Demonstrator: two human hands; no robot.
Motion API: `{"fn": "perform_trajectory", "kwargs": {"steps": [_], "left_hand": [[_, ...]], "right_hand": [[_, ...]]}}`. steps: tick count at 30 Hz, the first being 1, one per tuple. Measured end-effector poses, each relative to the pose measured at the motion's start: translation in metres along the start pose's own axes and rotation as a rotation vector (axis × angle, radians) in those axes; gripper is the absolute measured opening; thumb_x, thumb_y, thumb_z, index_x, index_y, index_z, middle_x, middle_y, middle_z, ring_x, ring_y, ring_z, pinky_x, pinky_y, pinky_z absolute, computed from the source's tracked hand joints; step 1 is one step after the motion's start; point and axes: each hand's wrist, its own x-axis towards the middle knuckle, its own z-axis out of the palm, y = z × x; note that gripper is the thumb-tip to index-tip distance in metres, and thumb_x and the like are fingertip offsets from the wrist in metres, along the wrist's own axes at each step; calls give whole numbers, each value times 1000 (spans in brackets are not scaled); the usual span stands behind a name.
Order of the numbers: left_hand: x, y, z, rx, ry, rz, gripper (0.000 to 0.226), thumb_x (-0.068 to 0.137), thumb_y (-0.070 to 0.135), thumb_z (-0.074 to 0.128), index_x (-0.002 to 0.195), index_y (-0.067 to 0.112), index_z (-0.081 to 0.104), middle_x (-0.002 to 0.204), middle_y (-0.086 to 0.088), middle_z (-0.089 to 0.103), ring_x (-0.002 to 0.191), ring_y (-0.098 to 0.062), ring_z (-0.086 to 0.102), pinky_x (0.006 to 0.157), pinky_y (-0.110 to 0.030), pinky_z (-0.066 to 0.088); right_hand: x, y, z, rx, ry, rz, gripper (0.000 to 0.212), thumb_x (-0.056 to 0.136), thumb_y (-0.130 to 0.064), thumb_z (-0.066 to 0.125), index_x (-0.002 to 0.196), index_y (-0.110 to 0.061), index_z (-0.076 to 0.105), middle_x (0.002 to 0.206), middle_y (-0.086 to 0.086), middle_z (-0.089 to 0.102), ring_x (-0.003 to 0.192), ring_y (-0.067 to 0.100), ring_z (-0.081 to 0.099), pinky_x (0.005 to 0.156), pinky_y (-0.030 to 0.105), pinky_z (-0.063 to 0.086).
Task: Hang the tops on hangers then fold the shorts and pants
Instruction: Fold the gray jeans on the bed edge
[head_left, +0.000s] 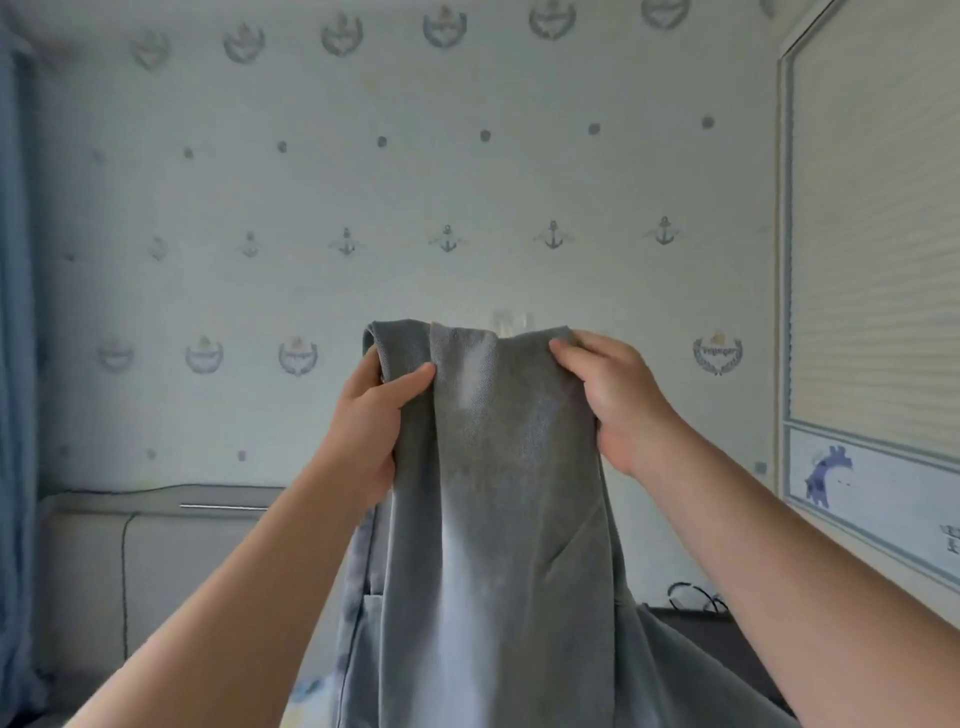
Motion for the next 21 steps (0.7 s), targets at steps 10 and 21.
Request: {"fn": "perform_trajectory", "kwargs": {"steps": [10, 21], "left_hand": [[-56, 118, -208, 382, 160, 153, 49, 88, 18, 75, 121, 50, 60, 117, 8, 73, 106, -15, 71, 80, -29, 60], [-226, 152, -401, 302, 615, -550, 50, 79, 48, 78, 106, 6, 77, 105, -15, 75, 92, -27, 73, 83, -34, 58]], "right_hand": [[-26, 14, 217, 258, -822, 112, 43, 97, -19, 60, 136, -38, 55, 131, -6, 67, 120, 18, 65, 96, 38, 55], [-125, 109, 444, 522, -982, 553, 52, 88, -17, 67, 137, -17, 47, 94, 4, 72, 81, 16, 73, 68, 30, 55]]}}
